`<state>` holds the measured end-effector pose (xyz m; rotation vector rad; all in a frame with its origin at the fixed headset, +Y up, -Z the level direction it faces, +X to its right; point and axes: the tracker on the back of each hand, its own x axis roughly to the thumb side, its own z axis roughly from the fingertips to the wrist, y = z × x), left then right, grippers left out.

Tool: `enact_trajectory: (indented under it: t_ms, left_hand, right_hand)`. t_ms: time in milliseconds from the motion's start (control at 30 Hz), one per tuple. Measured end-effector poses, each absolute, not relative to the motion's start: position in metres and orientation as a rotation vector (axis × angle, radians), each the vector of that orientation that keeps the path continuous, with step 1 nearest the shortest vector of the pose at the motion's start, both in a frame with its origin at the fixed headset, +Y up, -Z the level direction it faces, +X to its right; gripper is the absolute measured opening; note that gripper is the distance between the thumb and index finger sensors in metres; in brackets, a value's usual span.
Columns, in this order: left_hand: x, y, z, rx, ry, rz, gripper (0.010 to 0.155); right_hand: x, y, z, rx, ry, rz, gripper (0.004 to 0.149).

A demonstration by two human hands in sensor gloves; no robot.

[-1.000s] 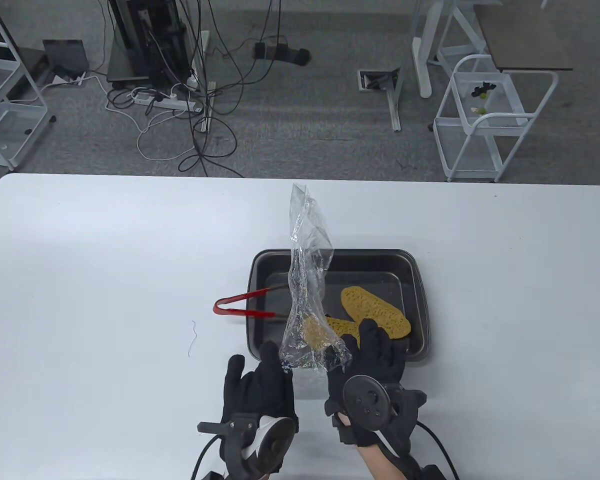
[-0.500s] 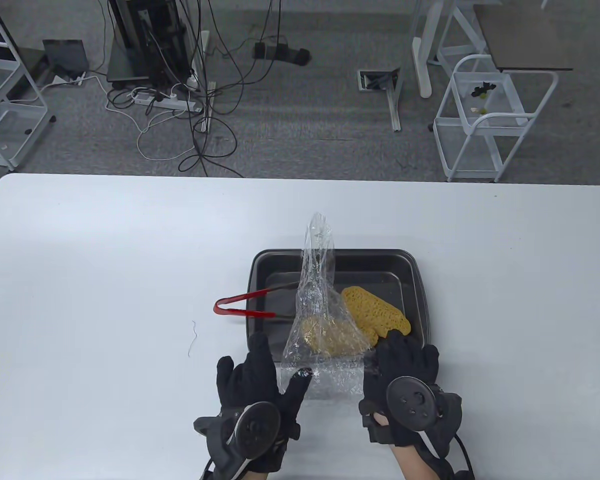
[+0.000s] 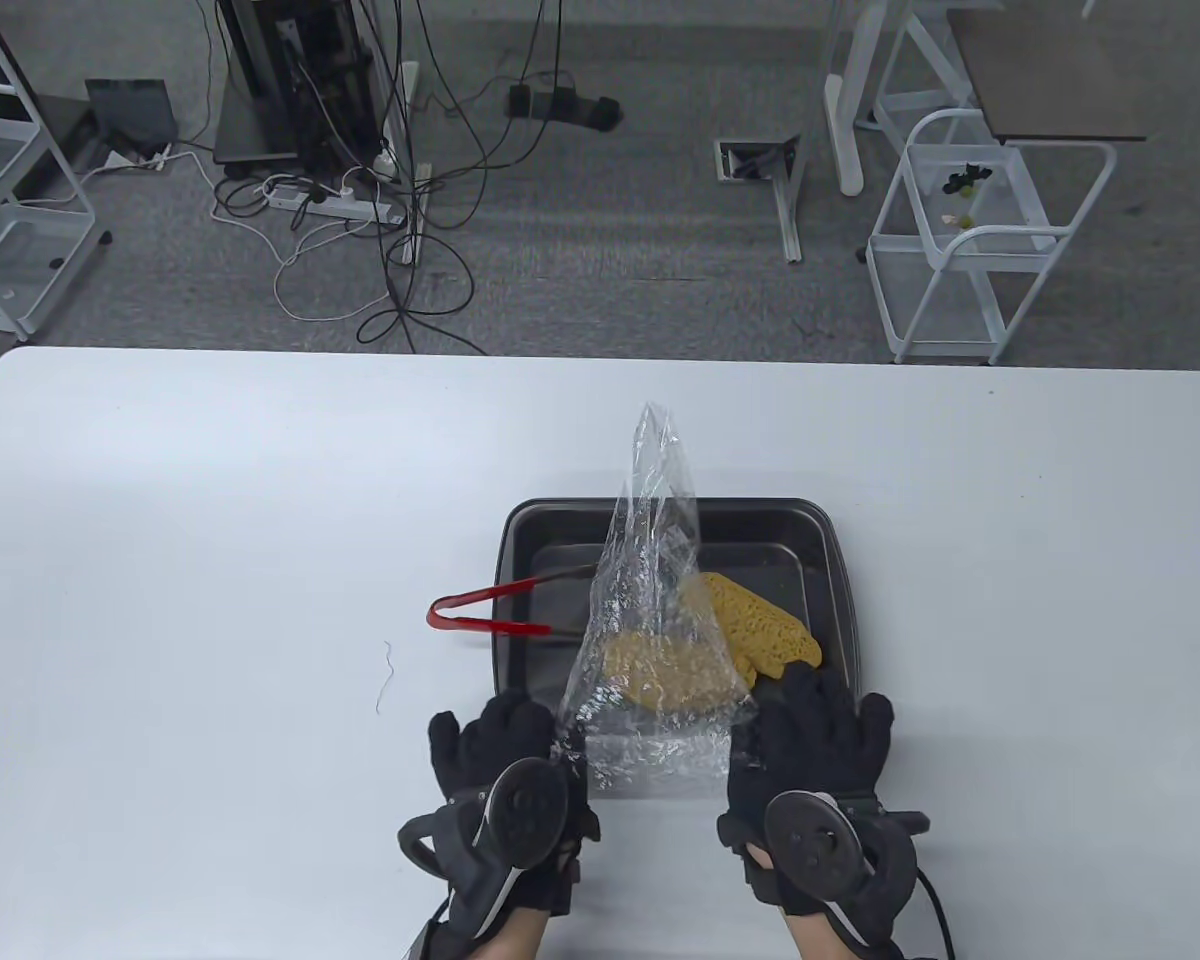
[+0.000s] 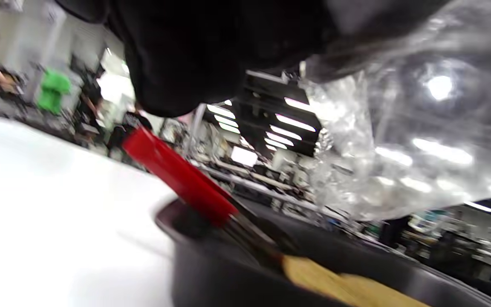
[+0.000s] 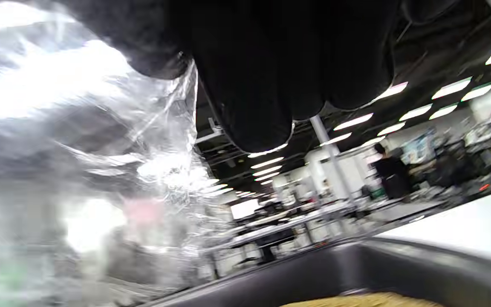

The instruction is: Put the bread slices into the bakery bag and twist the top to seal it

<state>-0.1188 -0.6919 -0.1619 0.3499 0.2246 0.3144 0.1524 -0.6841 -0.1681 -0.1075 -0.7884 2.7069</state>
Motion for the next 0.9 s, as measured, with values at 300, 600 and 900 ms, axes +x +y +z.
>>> enact_trajectory:
  t_ms: [300,600,900]
  left_hand:
    - [-0.104,-0.666,-0.126,0.629,0.065,0.313,0.037]
    - [-0.109,-0.681,-0.149,0.333,0.145,0.148,0.037]
    - [-0.107,-0.673,-0.132,0.583,-0.094,0.324,0.037]
  right_hand:
    - [0.152,-0.665,-0.144,0.147,-1.114,2.519,0.055]
    - [0.152,-0.680,-0.168,0.294,-0.378,2.908,0.050]
    - [0.151,-0.661,-0.144,0.377,-0.994,2.607,0.051]
